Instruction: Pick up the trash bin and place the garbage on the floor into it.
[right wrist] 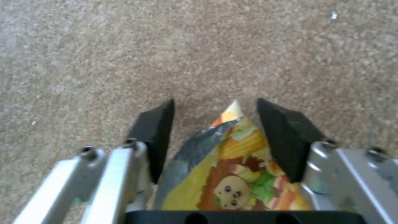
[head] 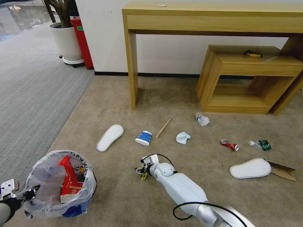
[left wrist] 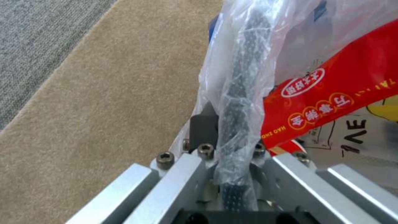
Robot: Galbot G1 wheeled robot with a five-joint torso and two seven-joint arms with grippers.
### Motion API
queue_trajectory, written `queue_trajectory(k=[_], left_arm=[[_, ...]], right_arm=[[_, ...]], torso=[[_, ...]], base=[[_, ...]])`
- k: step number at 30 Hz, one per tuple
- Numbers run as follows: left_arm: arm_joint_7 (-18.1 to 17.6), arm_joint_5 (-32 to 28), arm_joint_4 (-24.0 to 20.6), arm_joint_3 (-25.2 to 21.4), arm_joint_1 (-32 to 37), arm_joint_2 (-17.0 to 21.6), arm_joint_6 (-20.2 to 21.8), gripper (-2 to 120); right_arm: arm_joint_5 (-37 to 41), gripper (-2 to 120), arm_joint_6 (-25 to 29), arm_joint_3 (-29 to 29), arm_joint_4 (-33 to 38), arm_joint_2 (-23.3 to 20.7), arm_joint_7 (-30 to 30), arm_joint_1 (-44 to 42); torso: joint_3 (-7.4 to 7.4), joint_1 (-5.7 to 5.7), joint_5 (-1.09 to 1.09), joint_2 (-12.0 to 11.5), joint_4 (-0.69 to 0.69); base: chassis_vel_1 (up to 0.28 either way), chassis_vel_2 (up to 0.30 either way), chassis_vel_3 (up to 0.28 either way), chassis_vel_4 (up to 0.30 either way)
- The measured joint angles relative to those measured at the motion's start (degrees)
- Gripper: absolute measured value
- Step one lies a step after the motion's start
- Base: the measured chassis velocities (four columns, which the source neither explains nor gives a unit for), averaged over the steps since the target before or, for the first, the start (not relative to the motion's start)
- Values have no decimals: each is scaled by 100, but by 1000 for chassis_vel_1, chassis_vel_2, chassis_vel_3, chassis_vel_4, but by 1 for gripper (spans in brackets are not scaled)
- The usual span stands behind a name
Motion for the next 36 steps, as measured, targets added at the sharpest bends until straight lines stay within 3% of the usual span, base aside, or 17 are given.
queue_trajectory(k=[14,21,31,36], left_arm=[[-27,-25,-30,1,-27,33,0,0],[-34,-28,-49,2,-19,33,0,0],[-86,-22,-116,123,-55,67,0,0],[-94,9,-166,194,-67,66,0,0]], right_arm=[[-2,0,147,69,260,-64,142,-127],[4,0,193,198,1063,-355,212,-234],[451,0,51,454,3245,-885,262,-256],[741,0,-44,438,3877,-983,193,-45]], torso=[[3,0,3,-1,5],[2,0,2,0,3],[1,0,2,-1,2],[1,0,2,-2,2]], base=[[0,0,0,0],[0,0,0,0],[0,0,0,0],[0,0,0,0]])
